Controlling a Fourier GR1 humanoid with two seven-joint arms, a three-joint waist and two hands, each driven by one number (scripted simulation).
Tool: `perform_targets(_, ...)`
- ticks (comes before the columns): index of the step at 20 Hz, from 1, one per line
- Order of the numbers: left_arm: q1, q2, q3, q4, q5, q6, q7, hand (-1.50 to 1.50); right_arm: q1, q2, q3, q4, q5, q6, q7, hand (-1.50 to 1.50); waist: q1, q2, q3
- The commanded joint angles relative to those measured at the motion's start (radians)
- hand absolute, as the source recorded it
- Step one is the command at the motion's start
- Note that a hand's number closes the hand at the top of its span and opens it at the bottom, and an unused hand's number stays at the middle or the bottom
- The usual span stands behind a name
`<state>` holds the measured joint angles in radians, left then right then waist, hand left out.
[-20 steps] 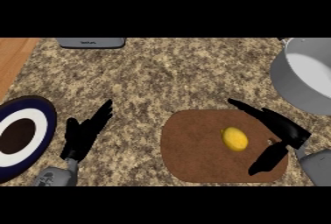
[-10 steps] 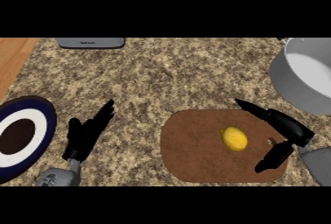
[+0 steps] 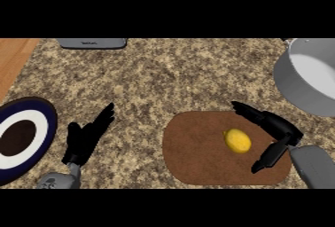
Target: Pick the lemon from the cutting board and place it in the pot
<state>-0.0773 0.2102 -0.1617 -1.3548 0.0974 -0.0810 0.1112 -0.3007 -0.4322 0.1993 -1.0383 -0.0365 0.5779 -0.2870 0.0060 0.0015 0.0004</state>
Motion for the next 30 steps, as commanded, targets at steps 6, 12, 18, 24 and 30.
perform_targets(6,0.015,-0.005,0.046,-0.09,0.017,-0.028,0.075,0.0,-0.082,0.145,-0.028,0.238,0.07,0.021,-0.046,-1.5,0.005,0.0,0.0)
perform_targets(12,-0.01,-0.044,0.025,-0.052,-0.047,-0.003,0.073,0.0,-0.019,0.152,0.038,0.249,0.26,-0.089,-0.31,1.5,0.0,-0.001,0.0)
perform_targets(18,-0.024,-0.065,0.021,-0.051,-0.047,0.002,0.084,0.0,-0.049,0.138,0.005,0.36,0.216,-0.011,-0.377,1.5,0.005,0.0,0.001)
perform_targets(24,-0.006,-0.045,0.05,-0.018,-0.04,-0.011,0.042,0.0,0.059,0.034,-0.171,0.376,0.1,-0.155,-0.466,1.5,-0.028,-0.001,0.001)
perform_targets(30,0.026,-0.034,0.085,-0.033,-0.022,0.007,0.038,0.0,0.132,-0.193,-0.547,0.502,-0.145,-0.314,-0.444,1.5,-0.092,0.003,0.007)
